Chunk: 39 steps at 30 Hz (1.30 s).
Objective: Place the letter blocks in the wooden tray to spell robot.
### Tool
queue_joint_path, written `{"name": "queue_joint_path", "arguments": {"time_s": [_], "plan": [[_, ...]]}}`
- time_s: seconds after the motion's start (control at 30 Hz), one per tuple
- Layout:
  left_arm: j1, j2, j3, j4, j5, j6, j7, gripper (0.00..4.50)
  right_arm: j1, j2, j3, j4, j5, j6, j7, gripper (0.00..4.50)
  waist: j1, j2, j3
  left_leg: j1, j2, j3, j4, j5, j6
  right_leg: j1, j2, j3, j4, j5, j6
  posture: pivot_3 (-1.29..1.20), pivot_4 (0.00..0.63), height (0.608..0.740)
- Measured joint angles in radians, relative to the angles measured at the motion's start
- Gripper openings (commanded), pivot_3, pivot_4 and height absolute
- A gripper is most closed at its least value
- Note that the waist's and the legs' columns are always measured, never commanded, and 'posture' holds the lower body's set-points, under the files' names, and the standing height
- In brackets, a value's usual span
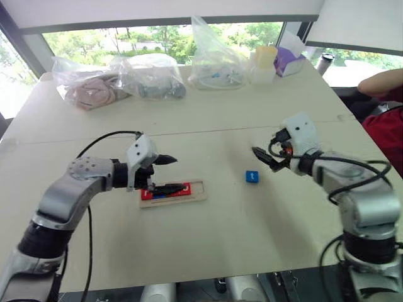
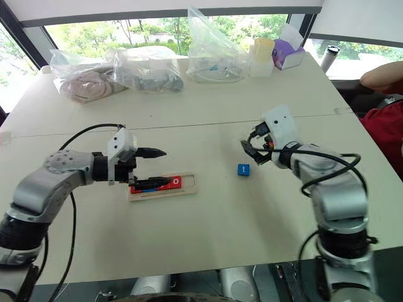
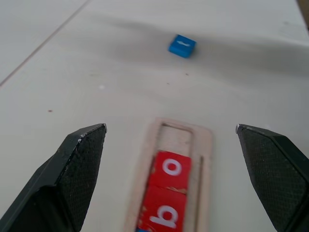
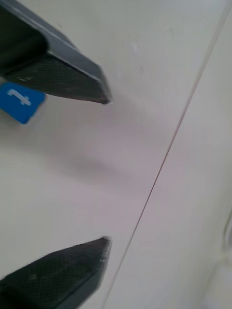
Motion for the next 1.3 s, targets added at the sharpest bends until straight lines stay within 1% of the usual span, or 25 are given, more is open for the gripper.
{"name": "queue_joint_path", "arguments": {"time_s": [0.07,0.17,0.2,0.33,0.43,0.57,0.6,0.63,0.67,0.73,0.8,0.83,0.93,1.0,1.07,1.17,1.23,1.3], "plan": [[0.016,0.076,-0.014,-0.059,0.000,0.012,-0.054,4.50,0.063,-0.097,0.013,0.145,0.032,-0.203,0.198,4.48,0.002,0.000,0.000,-0.001,0.000,0.000,0.000,-0.001,0.001,0.001,0.000,0.000,-0.003,0.000,0.000,0.00,0.150,0.740],[0.008,0.095,-0.012,-0.112,-0.027,0.021,-0.087,4.50,0.054,-0.149,0.066,0.354,0.010,-0.449,0.359,4.48,0.001,0.000,0.001,-0.001,0.000,0.004,0.002,-0.001,0.001,0.001,-0.002,0.002,-0.004,0.000,0.001,0.00,0.150,0.740],[-0.002,0.106,-0.013,-0.126,-0.032,0.030,-0.095,4.50,0.029,-0.158,0.106,0.445,-0.020,-0.581,0.413,4.48,-0.002,-0.001,0.001,0.000,0.000,0.006,0.003,-0.001,0.001,0.002,-0.001,0.003,-0.005,0.001,0.000,0.00,0.150,0.740],[-0.039,0.135,-0.010,-0.171,-0.039,0.063,-0.090,4.50,-0.078,-0.132,0.201,0.739,-0.106,-0.882,0.502,4.48,-0.001,-0.001,0.001,0.000,0.000,0.008,0.005,0.000,0.001,0.002,-0.001,0.005,-0.005,0.003,-0.001,0.00,0.150,0.740],[-0.046,0.136,-0.008,-0.226,-0.064,0.108,-0.059,4.50,-0.139,-0.103,0.243,0.868,-0.125,-0.987,0.561,4.48,0.001,-0.001,0.001,0.000,0.000,0.007,0.004,0.000,0.001,0.002,-0.001,0.005,-0.005,0.005,0.002,0.00,0.150,0.740],[-0.026,0.163,0.016,-0.252,-0.084,0.140,-0.035,4.50,-0.160,-0.067,0.263,0.939,-0.139,-1.081,0.581,4.48,0.002,-0.001,0.001,0.000,0.000,0.006,0.004,0.000,0.001,0.002,-0.001,0.005,-0.005,0.007,0.000,0.00,0.150,0.740],[-0.018,0.177,0.018,-0.252,-0.079,0.138,-0.034,4.50,-0.167,-0.064,0.264,0.954,-0.142,-1.099,0.584,4.48,0.001,-0.001,0.001,0.000,0.000,0.007,0.004,0.000,0.000,0.002,-0.001,0.005,-0.005,0.007,-0.001,0.00,0.150,0.740],[-0.009,0.189,0.018,-0.251,-0.075,0.137,-0.034,4.50,-0.171,-0.059,0.264,0.971,-0.142,-1.116,0.586,3.95,0.001,-0.001,0.001,0.001,0.000,0.007,0.004,0.000,0.000,0.003,-0.001,0.005,-0.005,0.007,-0.001,0.00,0.150,0.740],[-0.003,0.190,0.018,-0.251,-0.073,0.137,-0.034,4.50,-0.172,-0.055,0.264,0.988,-0.141,-1.132,0.596,3.58,0.002,-0.001,0.001,0.002,0.000,0.007,0.005,0.000,0.000,0.004,-0.001,0.005,-0.005,0.007,-0.001,0.00,0.150,0.740],[0.000,0.190,0.018,-0.251,-0.074,0.137,-0.033,4.50,-0.175,-0.049,0.264,1.011,-0.141,-1.152,0.611,2.67,0.002,-0.001,0.001,0.003,0.000,0.006,0.006,0.000,0.000,0.007,-0.001,0.005,-0.005,0.006,-0.002,0.00,0.150,0.740],[0.000,0.192,0.018,-0.246,-0.073,0.126,-0.035,4.50,-0.175,-0.045,0.265,1.023,-0.141,-1.157,0.622,1.58,0.002,-0.001,0.001,0.006,0.000,0.007,0.006,0.000,0.000,0.010,-0.001,0.005,-0.005,0.004,-0.002,0.00,0.150,0.740],[0.002,0.195,0.018,-0.240,-0.072,0.123,-0.037,4.50,-0.175,-0.044,0.264,1.023,-0.139,-1.153,0.623,1.17,0.002,-0.001,0.001,0.007,0.000,0.007,0.007,0.000,0.000,0.011,-0.001,0.005,-0.005,0.004,-0.002,0.00,0.150,0.740],[0.016,0.195,0.030,-0.201,-0.073,0.116,-0.041,4.50,-0.175,-0.040,0.263,1.017,-0.141,-1.121,0.606,1.16,0.002,-0.001,0.001,0.014,0.000,0.008,0.006,0.000,0.000,0.015,-0.001,0.006,-0.005,0.004,-0.002,0.00,0.150,0.740],[0.039,0.172,0.061,-0.177,-0.097,0.118,-0.035,4.50,-0.175,-0.022,0.258,0.979,-0.138,-1.061,0.582,1.16,0.000,-0.001,0.001,0.015,0.000,0.009,0.005,0.000,0.000,0.016,-0.001,0.007,-0.004,0.004,-0.002,0.00,0.150,0.740],[0.083,0.170,0.082,-0.156,-0.103,0.107,-0.036,4.50,-0.176,0.025,0.262,0.871,-0.106,-0.946,0.559,1.16,-0.009,-0.001,0.001,0.016,0.002,0.010,0.003,0.000,0.000,0.014,0.000,0.007,-0.003,0.005,-0.002,0.00,0.150,0.740],[0.157,0.193,0.110,-0.137,-0.094,0.082,-0.043,4.50,-0.197,0.088,0.316,0.697,-0.091,-0.812,0.539,1.16,-0.012,0.000,0.001,0.015,0.002,0.008,0.002,0.000,0.000,0.012,0.000,0.006,-0.001,0.005,0.000,0.00,0.150,0.740],[0.180,0.200,0.131,-0.135,-0.091,0.073,-0.042,4.50,-0.210,0.107,0.350,0.635,-0.096,-0.755,0.526,1.16,-0.001,0.000,0.001,0.015,0.002,0.006,0.002,0.000,0.000,0.012,0.001,0.005,0.000,0.004,-0.001,0.00,0.150,0.740],[0.207,0.204,0.156,-0.133,-0.081,0.060,-0.035,4.50,-0.237,0.145,0.384,0.616,-0.117,-0.711,0.496,1.16,0.004,0.000,0.001,0.014,0.002,0.007,0.002,0.000,0.000,0.012,0.000,0.005,-0.001,0.003,-0.003,0.00,0.150,0.740]]}}
